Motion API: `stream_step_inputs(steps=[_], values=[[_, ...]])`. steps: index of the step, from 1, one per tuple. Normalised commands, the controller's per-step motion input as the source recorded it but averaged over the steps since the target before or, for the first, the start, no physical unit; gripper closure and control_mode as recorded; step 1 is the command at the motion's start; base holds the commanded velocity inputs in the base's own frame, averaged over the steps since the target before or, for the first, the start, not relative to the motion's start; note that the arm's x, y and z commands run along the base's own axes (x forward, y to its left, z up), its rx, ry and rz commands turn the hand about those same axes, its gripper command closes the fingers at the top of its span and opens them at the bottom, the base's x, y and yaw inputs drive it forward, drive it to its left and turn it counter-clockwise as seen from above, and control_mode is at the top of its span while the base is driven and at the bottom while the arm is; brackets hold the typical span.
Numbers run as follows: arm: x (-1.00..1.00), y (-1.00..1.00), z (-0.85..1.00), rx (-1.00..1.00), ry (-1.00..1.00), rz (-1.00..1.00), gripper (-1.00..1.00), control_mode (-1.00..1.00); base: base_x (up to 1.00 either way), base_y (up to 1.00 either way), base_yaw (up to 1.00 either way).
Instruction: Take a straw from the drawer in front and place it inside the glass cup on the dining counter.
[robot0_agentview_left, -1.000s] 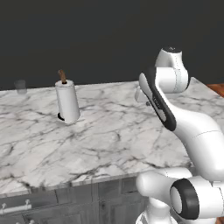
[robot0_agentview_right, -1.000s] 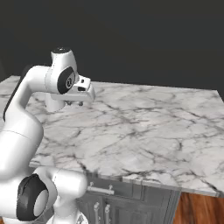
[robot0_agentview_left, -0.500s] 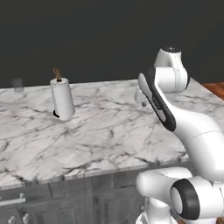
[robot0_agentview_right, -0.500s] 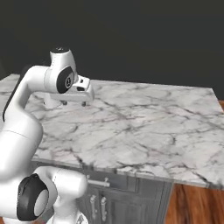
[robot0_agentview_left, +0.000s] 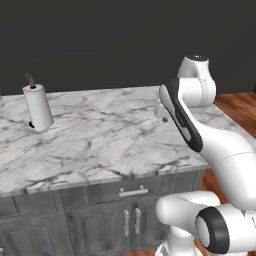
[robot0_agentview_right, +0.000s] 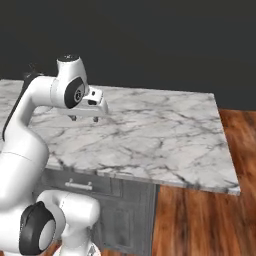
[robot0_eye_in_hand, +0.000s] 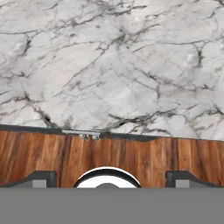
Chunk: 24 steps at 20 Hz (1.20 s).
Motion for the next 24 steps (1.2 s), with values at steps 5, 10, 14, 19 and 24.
stream_step_inputs(steps=[5, 10, 14, 19, 24], values=[[0.0, 0.0, 0.0, 0.0, 0.0, 0.0, -1.0, 1.0, 0.0, -0.68, 0.13], [0.0, 0.0, 0.0, 0.0, 0.0, 0.0, -1.0, 1.0, 0.0, -0.62, 0.26], [0.0, 0.0, 0.0, 0.0, 0.0, 0.0, -1.0, 1.0, -0.04, -0.61, 0.32], [0.0, 0.0, 0.0, 0.0, 0.0, 0.0, -1.0, 1.0, -0.16, -0.49, 0.3], [0.0, 0.0, 0.0, 0.0, 0.0, 0.0, -1.0, 1.0, -0.12, -0.41, 0.26]])
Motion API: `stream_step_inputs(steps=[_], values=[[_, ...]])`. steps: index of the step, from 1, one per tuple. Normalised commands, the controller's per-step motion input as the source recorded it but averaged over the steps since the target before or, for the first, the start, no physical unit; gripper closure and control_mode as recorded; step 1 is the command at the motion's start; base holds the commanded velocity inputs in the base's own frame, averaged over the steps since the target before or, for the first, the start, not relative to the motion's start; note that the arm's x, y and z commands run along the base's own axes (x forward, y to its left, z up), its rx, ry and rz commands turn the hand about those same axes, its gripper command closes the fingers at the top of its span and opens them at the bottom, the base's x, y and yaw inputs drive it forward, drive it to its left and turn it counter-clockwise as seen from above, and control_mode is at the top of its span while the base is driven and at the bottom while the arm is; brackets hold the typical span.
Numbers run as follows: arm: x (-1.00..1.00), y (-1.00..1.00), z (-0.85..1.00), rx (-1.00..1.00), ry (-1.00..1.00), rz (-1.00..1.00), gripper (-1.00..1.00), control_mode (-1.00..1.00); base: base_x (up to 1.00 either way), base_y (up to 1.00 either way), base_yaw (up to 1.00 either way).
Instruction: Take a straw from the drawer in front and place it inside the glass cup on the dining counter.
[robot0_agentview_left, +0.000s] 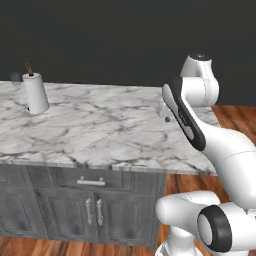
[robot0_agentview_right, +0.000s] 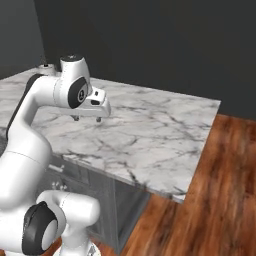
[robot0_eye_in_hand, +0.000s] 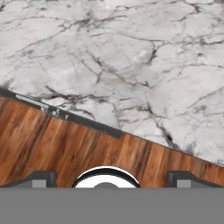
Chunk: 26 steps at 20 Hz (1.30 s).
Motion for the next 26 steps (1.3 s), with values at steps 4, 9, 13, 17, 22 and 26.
stream_step_inputs(steps=[4, 9, 13, 17, 22, 26], values=[[0.0, 0.0, 0.0, 0.0, 0.0, 0.0, -1.0, 1.0, -0.23, -0.31, 0.25], [0.0, 0.0, 0.0, 0.0, 0.0, 0.0, -1.0, 1.0, -0.25, -0.07, 0.25], [0.0, 0.0, 0.0, 0.0, 0.0, 0.0, -1.0, 1.0, -0.23, 0.0, 0.26], [0.0, 0.0, 0.0, 0.0, 0.0, 0.0, -1.0, 1.0, -0.26, 0.0, 0.26], [0.0, 0.0, 0.0, 0.0, 0.0, 0.0, -1.0, 1.0, -0.3, -0.06, 0.24], [0.0, 0.0, 0.0, 0.0, 0.0, 0.0, -1.0, 1.0, -0.29, -0.06, 0.19]])
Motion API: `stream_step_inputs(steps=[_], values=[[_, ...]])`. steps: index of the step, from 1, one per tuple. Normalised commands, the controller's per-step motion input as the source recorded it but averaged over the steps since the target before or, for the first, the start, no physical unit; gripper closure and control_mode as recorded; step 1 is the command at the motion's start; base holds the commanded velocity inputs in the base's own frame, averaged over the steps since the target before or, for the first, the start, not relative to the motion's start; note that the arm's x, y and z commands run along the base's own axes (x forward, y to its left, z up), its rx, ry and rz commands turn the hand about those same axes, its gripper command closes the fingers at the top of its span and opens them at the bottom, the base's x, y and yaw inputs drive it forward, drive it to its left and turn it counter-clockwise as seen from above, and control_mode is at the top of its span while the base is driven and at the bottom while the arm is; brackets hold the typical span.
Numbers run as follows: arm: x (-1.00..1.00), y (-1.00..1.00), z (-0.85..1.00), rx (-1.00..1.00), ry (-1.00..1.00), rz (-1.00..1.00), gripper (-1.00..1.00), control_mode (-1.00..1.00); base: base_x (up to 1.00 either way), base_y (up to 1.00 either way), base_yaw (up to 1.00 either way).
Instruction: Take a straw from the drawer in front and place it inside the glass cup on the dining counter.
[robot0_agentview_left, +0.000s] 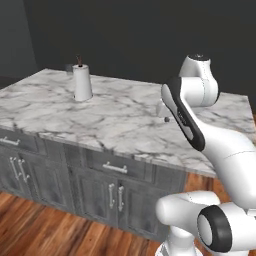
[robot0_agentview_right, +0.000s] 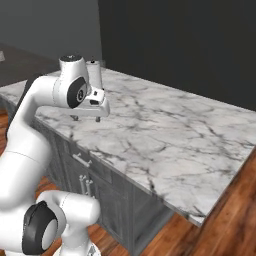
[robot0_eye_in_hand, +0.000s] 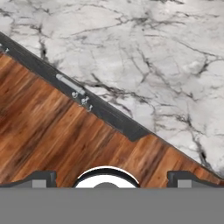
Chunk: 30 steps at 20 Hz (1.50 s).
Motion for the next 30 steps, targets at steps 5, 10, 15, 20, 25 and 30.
stream_step_inputs(steps=[5, 10, 15, 20, 25, 30], values=[[-0.16, 0.0, -0.13, 0.0, 0.0, 0.07, -1.0, -1.0, -0.19, 0.0, 0.11], [-0.5, 0.17, -0.25, 0.0, 0.0, 0.16, -1.0, -1.0, 0.0, 0.0, 0.0], [-0.5, 0.83, -0.3, -0.09, 0.0, 0.11, -1.0, -1.0, 0.0, 0.0, 0.0], [-0.34, 0.99, -0.36, -0.12, 0.0, 0.07, -1.0, -1.0, 0.0, 0.0, 0.0], [-0.08, 0.95, -0.39, -0.13, 0.0, 0.03, -1.0, -1.0, 0.0, 0.0, 0.0], [0.0, 0.93, -0.49, -0.15, 0.0, 0.02, -1.0, -1.0, 0.0, 0.0, 0.0]])
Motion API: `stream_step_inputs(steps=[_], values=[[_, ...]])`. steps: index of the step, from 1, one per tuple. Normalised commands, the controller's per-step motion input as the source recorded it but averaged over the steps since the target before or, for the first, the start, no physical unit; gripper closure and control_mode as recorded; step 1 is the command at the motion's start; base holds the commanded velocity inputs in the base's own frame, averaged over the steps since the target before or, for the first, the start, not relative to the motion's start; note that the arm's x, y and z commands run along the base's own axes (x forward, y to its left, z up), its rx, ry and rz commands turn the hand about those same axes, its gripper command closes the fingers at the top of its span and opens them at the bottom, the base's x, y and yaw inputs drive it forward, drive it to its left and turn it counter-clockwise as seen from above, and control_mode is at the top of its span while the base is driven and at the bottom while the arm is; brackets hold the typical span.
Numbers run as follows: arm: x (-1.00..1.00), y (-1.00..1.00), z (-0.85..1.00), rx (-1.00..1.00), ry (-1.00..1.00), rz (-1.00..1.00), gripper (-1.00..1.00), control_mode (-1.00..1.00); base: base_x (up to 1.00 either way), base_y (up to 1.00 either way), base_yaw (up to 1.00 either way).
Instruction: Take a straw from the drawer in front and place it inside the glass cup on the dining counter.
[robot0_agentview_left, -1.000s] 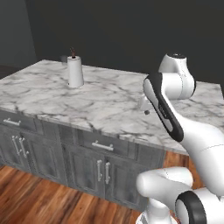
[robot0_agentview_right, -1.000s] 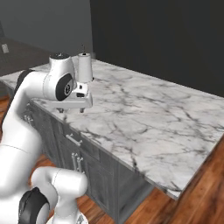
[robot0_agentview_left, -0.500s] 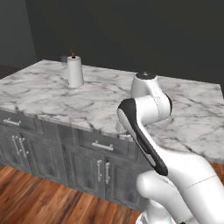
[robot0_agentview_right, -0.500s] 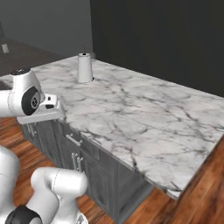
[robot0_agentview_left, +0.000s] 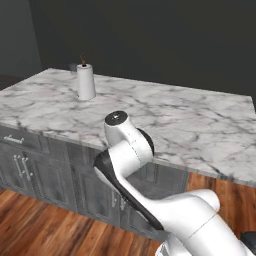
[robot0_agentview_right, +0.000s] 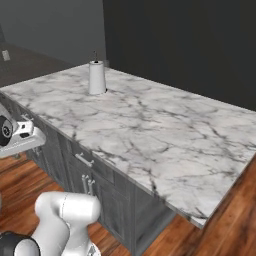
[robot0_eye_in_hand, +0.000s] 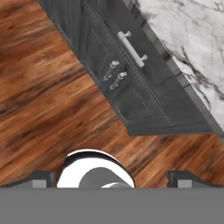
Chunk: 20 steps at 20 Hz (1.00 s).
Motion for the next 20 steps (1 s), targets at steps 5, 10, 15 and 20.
stream_step_inputs(steps=[5, 10, 15, 20], values=[[0.13, 0.71, -0.58, -0.18, 0.0, 0.03, -1.0, -1.0, 0.0, 0.0, 0.0], [0.35, 0.45, -0.5, -0.19, -0.02, 0.01, -1.0, -1.0, 0.0, 0.0, 0.0], [0.47, 0.37, -0.46, -0.18, -0.01, 0.0, -1.0, -1.0, 0.0, 0.0, 0.0], [0.5, 0.34, -0.37, -0.17, 0.0, 0.0, -1.0, -1.0, 0.0, 0.0, 0.0]])
